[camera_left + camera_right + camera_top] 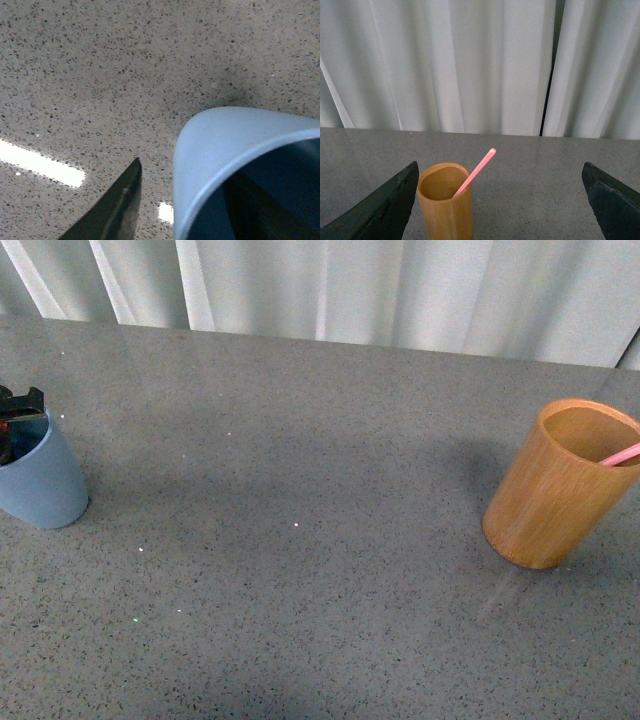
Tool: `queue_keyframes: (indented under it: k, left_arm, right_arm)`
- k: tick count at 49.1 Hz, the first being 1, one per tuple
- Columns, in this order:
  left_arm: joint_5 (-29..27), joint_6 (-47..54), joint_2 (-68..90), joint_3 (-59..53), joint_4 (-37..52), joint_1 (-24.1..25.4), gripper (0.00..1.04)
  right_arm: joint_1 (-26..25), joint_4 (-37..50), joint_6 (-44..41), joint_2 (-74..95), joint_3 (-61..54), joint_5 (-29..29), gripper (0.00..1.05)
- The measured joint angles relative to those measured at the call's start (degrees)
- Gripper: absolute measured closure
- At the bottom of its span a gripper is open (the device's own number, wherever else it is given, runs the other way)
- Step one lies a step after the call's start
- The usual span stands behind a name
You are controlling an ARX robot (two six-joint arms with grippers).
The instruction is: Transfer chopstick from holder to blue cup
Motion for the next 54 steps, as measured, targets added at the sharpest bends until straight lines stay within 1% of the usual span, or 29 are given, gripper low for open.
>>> queue_keyframes:
  k: [4, 5, 8, 10, 13, 14, 21, 26, 32, 34, 38, 44, 49, 54]
  left_arm:
    - [0.0, -0.5, 0.0, 0.3, -0.5, -0.7, 0.68]
    - [0.1, -0.6, -0.1, 0.5, -0.9, -1.0, 0.74]
    - [0.2, -0.7, -0.5, 1.0, -1.7, -1.5, 0.84]
    - [0.3, -0.7, -0.7, 1.2, -2.0, -1.6, 0.88]
    - [0.6, -0.6, -1.6, 2.2, -3.2, -2.1, 1.00]
    - [0.8, -0.7, -1.9, 2.5, -3.5, -2.1, 1.02]
    - [1.3, -0.1, -5.3, 5.3, -6.8, -3.6, 1.01]
    - [1.6, 0.0, -8.3, 7.3, -9.1, -6.2, 1.01]
    - [2.5, 0.0, -11.3, 8.6, -11.5, -11.8, 1.01]
    - [2.9, -0.1, -11.9, 8.8, -12.0, -14.2, 1.01]
    - [3.1, -0.2, -12.1, 8.9, -12.6, -20.5, 1.01]
    - [2.4, -0.5, -10.4, 8.9, -12.5, -27.1, 1.01]
    - [1.3, -0.6, -8.0, 8.9, -11.9, -29.9, 1.01]
    - [-0.3, -0.3, -5.3, 8.9, -11.8, -31.3, 1.01]
  right_arm:
    - [0.0, 0.0, 0.0, 0.0, 0.0, 0.0, 0.10]
    - [0.0, 0.0, 0.0, 0.0, 0.0, 0.0, 0.10]
    - [0.0, 0.0, 0.0, 0.0, 0.0, 0.0, 0.10]
    - [0.0, 0.0, 0.0, 0.0, 0.0, 0.0, 0.10]
    - [0.0, 0.0, 0.0, 0.0, 0.0, 0.0, 0.10]
    - [0.0, 0.0, 0.0, 0.0, 0.0, 0.0, 0.10]
    - [0.0, 0.0, 0.0, 0.0, 0.0, 0.0, 0.10]
    - [0.0, 0.0, 0.0, 0.0, 0.0, 0.0, 0.10]
    - [0.0, 0.0, 0.0, 0.0, 0.0, 0.0, 0.10]
    - [0.0, 0.0, 0.0, 0.0, 0.0, 0.0, 0.10]
    - [0.0, 0.0, 0.0, 0.0, 0.0, 0.0, 0.10]
    - [0.0, 0.0, 0.0, 0.0, 0.0, 0.0, 0.10]
    - [0.0, 0.0, 0.0, 0.0, 0.0, 0.0, 0.10]
    - [0.0, 0.0, 0.0, 0.0, 0.0, 0.0, 0.10]
